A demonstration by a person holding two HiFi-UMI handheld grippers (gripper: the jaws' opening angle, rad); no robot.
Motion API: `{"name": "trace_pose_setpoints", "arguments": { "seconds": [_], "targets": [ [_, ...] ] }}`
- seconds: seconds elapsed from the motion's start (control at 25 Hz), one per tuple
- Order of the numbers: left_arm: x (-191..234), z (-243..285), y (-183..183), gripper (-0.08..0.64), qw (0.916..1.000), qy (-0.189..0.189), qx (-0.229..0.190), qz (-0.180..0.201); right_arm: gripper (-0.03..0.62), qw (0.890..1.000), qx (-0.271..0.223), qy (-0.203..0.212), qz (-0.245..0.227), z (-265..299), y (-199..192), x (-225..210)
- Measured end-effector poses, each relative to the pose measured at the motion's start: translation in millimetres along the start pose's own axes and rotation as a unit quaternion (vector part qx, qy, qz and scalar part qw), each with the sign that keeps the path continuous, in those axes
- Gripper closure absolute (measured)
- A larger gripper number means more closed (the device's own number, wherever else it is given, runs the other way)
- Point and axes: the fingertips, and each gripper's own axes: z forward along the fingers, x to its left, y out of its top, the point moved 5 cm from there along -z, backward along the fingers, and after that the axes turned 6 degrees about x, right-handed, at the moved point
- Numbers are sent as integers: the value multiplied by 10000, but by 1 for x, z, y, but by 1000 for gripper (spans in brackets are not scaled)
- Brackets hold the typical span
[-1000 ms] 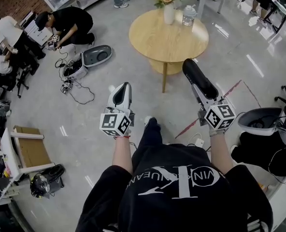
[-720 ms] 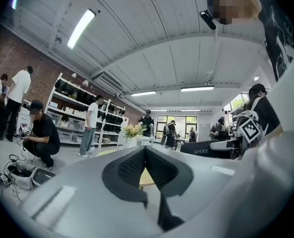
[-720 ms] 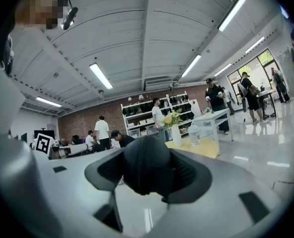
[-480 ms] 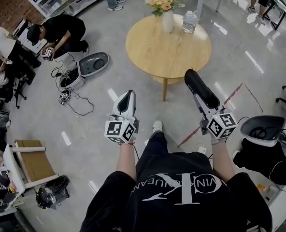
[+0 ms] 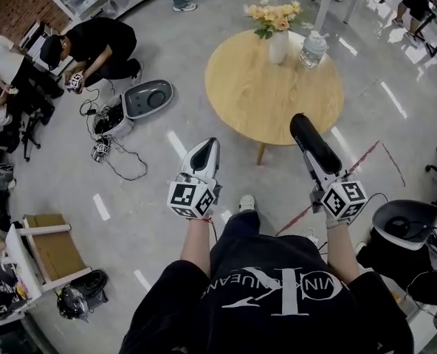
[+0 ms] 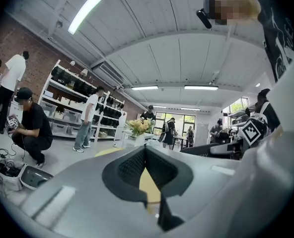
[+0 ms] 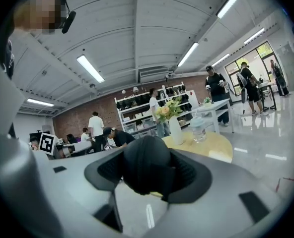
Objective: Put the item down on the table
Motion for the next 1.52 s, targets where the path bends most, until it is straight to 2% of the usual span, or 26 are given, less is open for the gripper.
{"name": "trace_pose_setpoints", "arguments": {
  "seconds": [0.36,0.72,0.88,1.04,1.2,1.36,1.52],
  "targets": [
    [57,69,11,548,9994,-305,75,-140,328,9997,167,-188,53,67,17,-9],
    [60,106,-14,548,9958,-723,457,-313,328,9977,547,-359,177,90,7,-18],
    [69,111,-12,548,9963,-631,470,-347,328,9975,630,-218,229,111,8,-25],
    [85,123,-3,548,9981,-361,397,-293,328,9977,638,69,198,145,17,-35],
    [96,140,3,548,9986,-70,330,-402,328,9949,924,402,-12,178,22,-45],
    [99,167,14,548,9990,-17,241,-371,328,9903,1180,721,-140,211,28,-58],
    [99,181,5,548,9981,111,361,-496,328,9853,1412,940,-192,229,22,-68]
  ]
}}
